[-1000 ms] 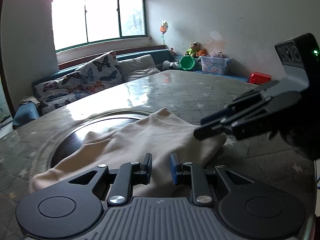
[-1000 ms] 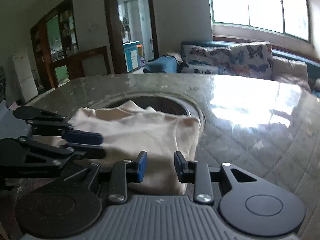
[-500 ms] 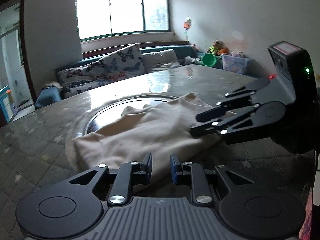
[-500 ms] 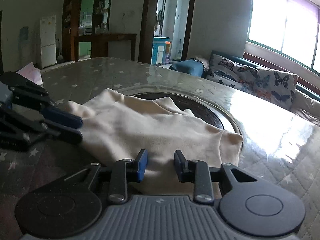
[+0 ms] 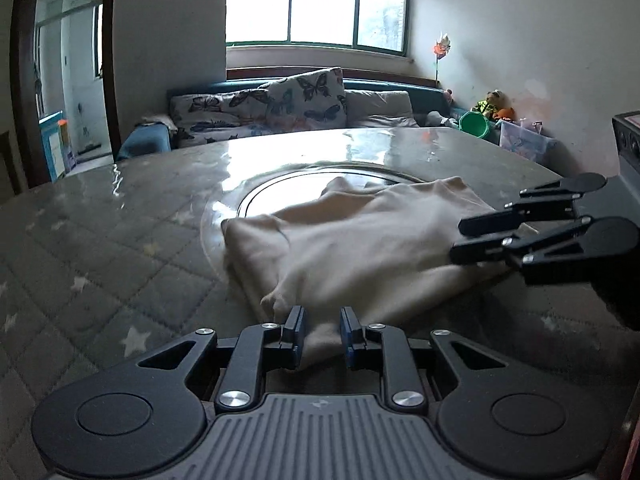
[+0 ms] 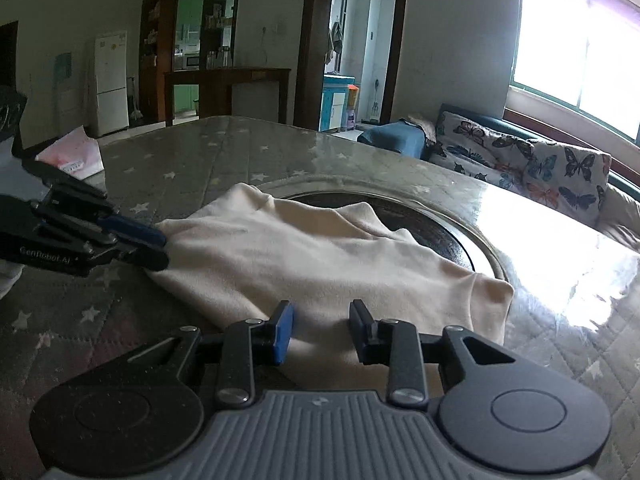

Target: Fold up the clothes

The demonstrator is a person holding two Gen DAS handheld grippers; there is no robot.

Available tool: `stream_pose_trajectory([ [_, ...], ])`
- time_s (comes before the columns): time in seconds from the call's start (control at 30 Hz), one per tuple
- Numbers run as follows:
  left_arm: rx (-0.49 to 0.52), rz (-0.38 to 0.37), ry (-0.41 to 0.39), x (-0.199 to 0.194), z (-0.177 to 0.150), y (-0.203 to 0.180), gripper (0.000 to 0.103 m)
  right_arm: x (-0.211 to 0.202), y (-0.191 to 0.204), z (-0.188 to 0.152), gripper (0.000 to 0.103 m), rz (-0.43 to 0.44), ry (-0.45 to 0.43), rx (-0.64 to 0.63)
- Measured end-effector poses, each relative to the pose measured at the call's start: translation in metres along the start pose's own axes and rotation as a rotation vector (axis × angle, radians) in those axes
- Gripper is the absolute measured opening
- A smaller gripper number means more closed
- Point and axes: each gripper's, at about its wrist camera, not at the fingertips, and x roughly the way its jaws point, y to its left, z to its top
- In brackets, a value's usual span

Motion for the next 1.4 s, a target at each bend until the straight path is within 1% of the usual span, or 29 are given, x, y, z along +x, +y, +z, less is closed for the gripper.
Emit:
stream_pose_trajectory([
  [0.07,-0.003,-0.005,-0.007,-0.004,0.003,-0.001,0.022,-0.003,-0.002,0.003,0.031,0.007,-0.006,0.011],
  [0.17,0.004,-0.014,-0.04,-0.009,0.009,-0.004,0.023,-0.007,-0.005,0.007,0.031,0.007,-0.026,0.026],
  [0.23,0.003,-0.017,-0.052,-0.009,0.011,-0.003,0.023,-0.003,-0.008,0.007,0.031,0.004,-0.019,0.037],
  [0.33,0.0,0.001,-0.015,0.001,0.01,0.0,0.022,0.003,-0.011,0.003,0.031,0.017,0.008,0.065],
  [0.37,-0.004,0.002,0.001,0.004,0.009,0.001,0.022,0.003,-0.012,0.003,0.031,0.02,0.007,0.069],
  [0.43,0.0,-0.003,0.003,0.004,0.009,0.002,0.022,-0.001,-0.016,0.004,0.032,0.022,-0.003,0.072],
  [0.53,0.001,-0.01,-0.018,0.001,0.016,0.002,0.023,-0.006,-0.027,0.01,0.033,-0.008,-0.026,0.085],
  [0.63,0.001,0.001,-0.045,0.002,0.026,0.003,0.024,0.0,-0.045,0.016,0.033,-0.056,-0.038,0.102],
  [0.77,-0.014,0.009,-0.057,0.012,0.037,0.009,0.024,0.018,-0.069,0.017,0.033,-0.111,-0.015,0.126],
  [0.93,-0.013,0.036,-0.003,0.031,0.033,0.019,0.024,0.037,-0.096,0.007,0.033,-0.165,0.034,0.181],
  [1.0,-0.018,0.04,0.013,0.035,0.029,0.022,0.025,0.035,-0.103,0.005,0.033,-0.15,0.026,0.214],
  [1.07,-0.027,0.036,0.006,0.034,0.029,0.023,0.026,0.028,-0.104,0.005,0.034,-0.151,-0.001,0.228],
  [1.13,-0.039,0.047,-0.012,0.032,0.03,0.024,0.028,0.023,-0.105,0.005,0.04,-0.159,-0.018,0.235],
  [1.2,-0.059,0.063,-0.019,0.032,0.03,0.026,0.031,0.022,-0.11,0.004,0.041,-0.167,-0.011,0.254],
  [1.27,-0.081,0.079,-0.022,0.032,0.029,0.029,0.031,0.019,-0.115,0.001,0.041,-0.163,-0.003,0.299],
  [1.4,-0.14,0.106,-0.009,0.033,0.03,0.038,0.035,0.008,-0.129,-0.009,0.041,-0.125,0.005,0.424],
])
